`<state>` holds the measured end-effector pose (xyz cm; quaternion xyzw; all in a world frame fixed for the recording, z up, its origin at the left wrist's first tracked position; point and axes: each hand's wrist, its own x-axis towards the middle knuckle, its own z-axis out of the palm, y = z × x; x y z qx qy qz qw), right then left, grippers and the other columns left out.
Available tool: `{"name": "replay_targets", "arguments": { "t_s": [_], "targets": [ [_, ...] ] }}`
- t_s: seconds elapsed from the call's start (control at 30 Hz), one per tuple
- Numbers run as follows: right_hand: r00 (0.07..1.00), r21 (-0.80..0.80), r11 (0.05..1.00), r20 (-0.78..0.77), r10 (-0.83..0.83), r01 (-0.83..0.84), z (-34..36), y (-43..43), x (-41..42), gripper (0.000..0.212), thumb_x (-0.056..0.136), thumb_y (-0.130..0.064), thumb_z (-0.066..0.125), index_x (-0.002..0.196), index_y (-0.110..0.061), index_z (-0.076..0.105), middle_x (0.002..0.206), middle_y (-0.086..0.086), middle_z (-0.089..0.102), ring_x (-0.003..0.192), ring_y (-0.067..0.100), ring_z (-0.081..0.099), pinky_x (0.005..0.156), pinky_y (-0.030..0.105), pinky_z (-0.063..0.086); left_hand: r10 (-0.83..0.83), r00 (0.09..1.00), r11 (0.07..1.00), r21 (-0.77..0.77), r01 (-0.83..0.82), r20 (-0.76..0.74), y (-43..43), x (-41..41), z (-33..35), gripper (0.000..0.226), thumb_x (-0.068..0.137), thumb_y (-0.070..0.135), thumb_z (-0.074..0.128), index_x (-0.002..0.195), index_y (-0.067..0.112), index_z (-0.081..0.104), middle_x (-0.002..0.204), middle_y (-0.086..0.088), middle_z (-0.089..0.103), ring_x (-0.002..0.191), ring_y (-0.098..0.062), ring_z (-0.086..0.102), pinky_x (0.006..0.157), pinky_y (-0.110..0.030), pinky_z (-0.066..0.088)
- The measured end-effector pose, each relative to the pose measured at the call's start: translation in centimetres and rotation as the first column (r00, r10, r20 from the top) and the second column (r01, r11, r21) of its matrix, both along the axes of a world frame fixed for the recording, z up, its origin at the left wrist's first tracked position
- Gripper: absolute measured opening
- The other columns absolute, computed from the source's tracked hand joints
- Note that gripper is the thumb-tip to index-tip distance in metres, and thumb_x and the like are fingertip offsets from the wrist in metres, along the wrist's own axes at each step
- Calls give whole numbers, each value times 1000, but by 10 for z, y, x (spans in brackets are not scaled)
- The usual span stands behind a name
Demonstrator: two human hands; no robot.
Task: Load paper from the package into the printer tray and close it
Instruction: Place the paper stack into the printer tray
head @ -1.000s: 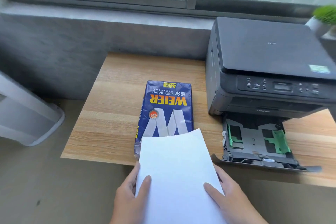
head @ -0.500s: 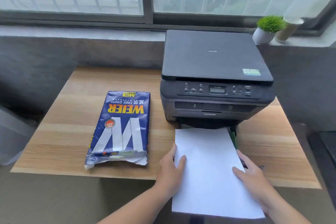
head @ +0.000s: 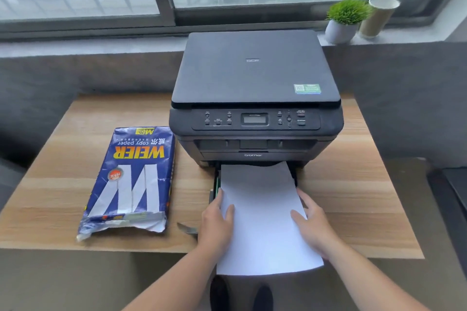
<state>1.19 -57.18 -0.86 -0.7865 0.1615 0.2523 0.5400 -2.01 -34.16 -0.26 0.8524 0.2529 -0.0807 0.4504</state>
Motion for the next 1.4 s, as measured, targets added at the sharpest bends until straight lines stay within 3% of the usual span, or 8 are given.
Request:
{"name": "replay_targets", "arguments": {
  "t_s": [0.3,0.47,0.7,0.87,1.0,1.1,1.33,1.4],
  "targets": [
    [999,-49,999,47,-9,11,-22,7,29,60,100,-7,50,155,-26,36,154,-2,50,142,24,46,118,42,37,69,998,998,-14,-69,-13,-1,7,-10,55,93,28,55,145,27,36,141,2,52,129,-20,47,102,-33,41],
    [989,-38,994,106,-102,106,-31,14,51,57,99,-5,52,153,-22,41,148,2,56,138,28,50,110,32,36,100,995,994,-49,-102,-30,4,10,-15,48,90,26,54,137,22,49,120,6,66,108,-12,60,95,-36,49],
    [970,11,983,157,-184,184,-47,31,79,60,97,-2,57,152,-22,43,149,4,55,142,24,47,107,25,33,29,999,1000,9,-29,-25,4,7,-17,52,95,25,52,144,20,37,142,0,50,130,-17,44,101,-27,33],
    [944,-182,962,298,-145,205,-59,49,85,54,97,-9,58,150,-12,46,146,17,58,133,34,57,103,34,46,3,1000,992,128,-4,2,0,4,-16,50,95,19,50,143,16,38,129,-1,55,110,-9,47,84,-15,27],
    [912,-261,927,379,-159,270,-67,66,88,49,98,-13,56,147,-9,49,144,17,60,126,39,62,99,39,50,-22,1000,963,268,16,21,-7,1,-17,44,92,17,52,135,17,49,108,0,45,101,-12,41,83,-23,33],
    [897,-329,888,405,-174,321,-71,74,88,47,99,-15,55,146,-12,52,141,17,63,119,42,65,91,41,53,-53,998,935,352,39,30,-9,1,-19,37,88,17,56,125,18,56,107,1,37,102,-14,35,83,-24,33],
    [808,-274,893,570,-149,358,-47,65,72,35,91,-16,67,124,-5,69,130,17,64,123,33,56,105,37,45,-49,998,955,296,34,45,0,10,-20,37,89,21,55,126,17,53,113,0,48,111,-16,38,90,-30,39],
    [816,-324,861,556,-161,391,-40,46,57,33,86,-17,71,118,-9,70,121,14,65,114,32,58,98,42,48,-43,997,958,288,22,65,5,17,-19,40,89,19,55,128,16,50,113,-1,50,110,-18,40,93,-34,39]
  ]
}}
